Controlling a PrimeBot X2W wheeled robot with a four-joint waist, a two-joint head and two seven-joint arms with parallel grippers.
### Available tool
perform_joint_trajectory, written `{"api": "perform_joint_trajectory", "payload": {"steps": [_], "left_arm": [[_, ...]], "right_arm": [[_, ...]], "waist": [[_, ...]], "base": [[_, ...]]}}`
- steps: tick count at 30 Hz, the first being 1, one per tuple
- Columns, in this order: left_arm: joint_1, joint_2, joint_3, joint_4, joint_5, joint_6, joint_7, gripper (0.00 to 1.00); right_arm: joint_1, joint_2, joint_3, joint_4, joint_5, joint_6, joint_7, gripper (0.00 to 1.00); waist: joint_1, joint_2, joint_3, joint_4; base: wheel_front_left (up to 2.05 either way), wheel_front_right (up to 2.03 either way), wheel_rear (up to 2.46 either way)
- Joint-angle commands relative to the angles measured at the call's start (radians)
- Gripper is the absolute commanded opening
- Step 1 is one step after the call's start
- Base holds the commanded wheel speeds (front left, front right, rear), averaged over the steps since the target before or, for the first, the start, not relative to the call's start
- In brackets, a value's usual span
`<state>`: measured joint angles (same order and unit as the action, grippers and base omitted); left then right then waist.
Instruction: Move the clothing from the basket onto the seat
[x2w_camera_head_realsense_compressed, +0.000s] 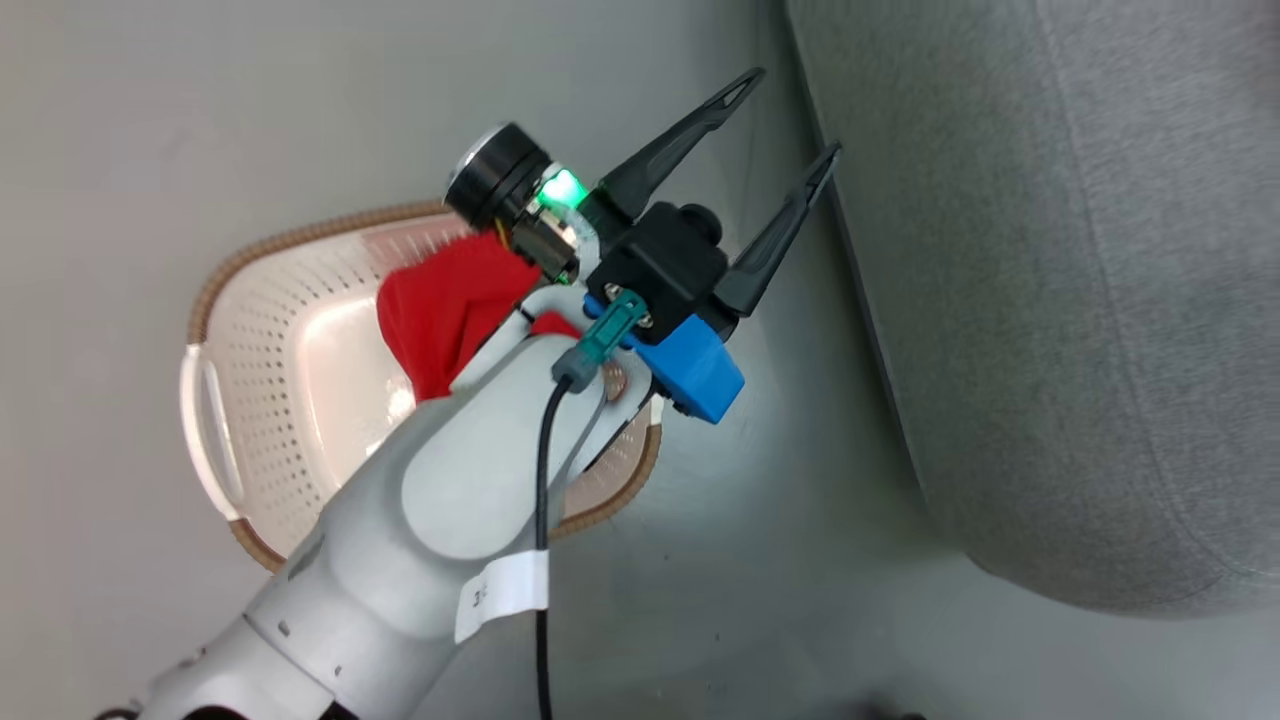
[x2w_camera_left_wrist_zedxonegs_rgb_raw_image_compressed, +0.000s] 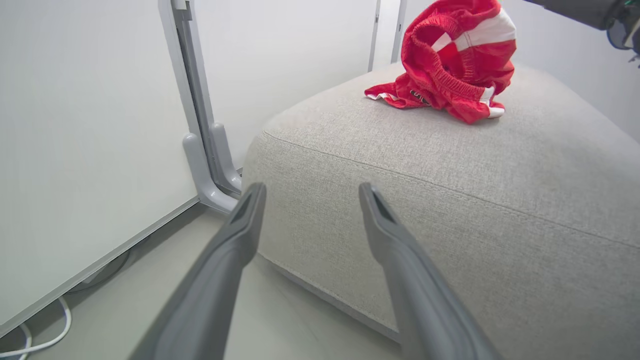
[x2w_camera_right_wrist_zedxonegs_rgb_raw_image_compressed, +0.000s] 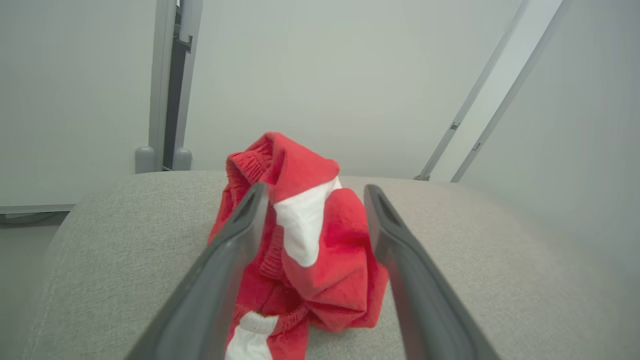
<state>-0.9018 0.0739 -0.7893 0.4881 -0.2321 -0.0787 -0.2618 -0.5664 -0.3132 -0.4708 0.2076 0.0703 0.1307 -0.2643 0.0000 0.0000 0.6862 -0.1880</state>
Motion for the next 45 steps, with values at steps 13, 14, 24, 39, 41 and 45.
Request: {"api": "perform_joint_trajectory", "payload": {"steps": [13,14,24,39,41,45], "left_arm": [[0.246,0.009,0.252,-0.115,-0.008,0.043,-0.004,1.0],[0.264,0.009,0.273,-0.122,-0.006,0.044,-0.004,1.0],[0.433,-0.004,0.473,-0.197,0.029,0.05,-0.004,1.0],[0.673,-0.022,0.643,-0.221,0.079,0.024,-0.004,1.0],[0.699,-0.022,0.654,-0.222,0.087,0.016,-0.004,1.0],[0.744,-0.022,0.674,-0.223,0.096,0.006,-0.004,1.0]], "right_arm": [[0.172,0.058,0.252,-0.134,0.004,0.0,0.0,1.0],[0.177,0.059,0.277,-0.134,0.004,0.0,0.0,1.0],[0.219,0.099,0.416,-0.14,0.015,0.0,0.0,1.0],[0.412,0.176,0.423,-0.101,0.01,0.0,0.0,1.0],[0.44,0.187,0.41,-0.097,0.009,0.0,0.0,1.0],[0.487,0.208,0.392,-0.093,0.009,0.0,0.0,1.0]], "waist": [[0.0,0.0,-0.297,0.078],[0.0,0.0,-0.313,0.087],[0.0,0.0,-0.438,0.172],[0.0,0.0,-0.62,0.263],[0.0,0.0,-0.64,0.266],[0.0,0.0,-0.666,0.267]], "base": [[0.0,0.0,0.0],[0.0,0.0,0.0],[0.0,0.0,0.0],[0.0,0.0,0.0],[0.0,0.0,0.0],[0.0,0.0,0.0]]}}
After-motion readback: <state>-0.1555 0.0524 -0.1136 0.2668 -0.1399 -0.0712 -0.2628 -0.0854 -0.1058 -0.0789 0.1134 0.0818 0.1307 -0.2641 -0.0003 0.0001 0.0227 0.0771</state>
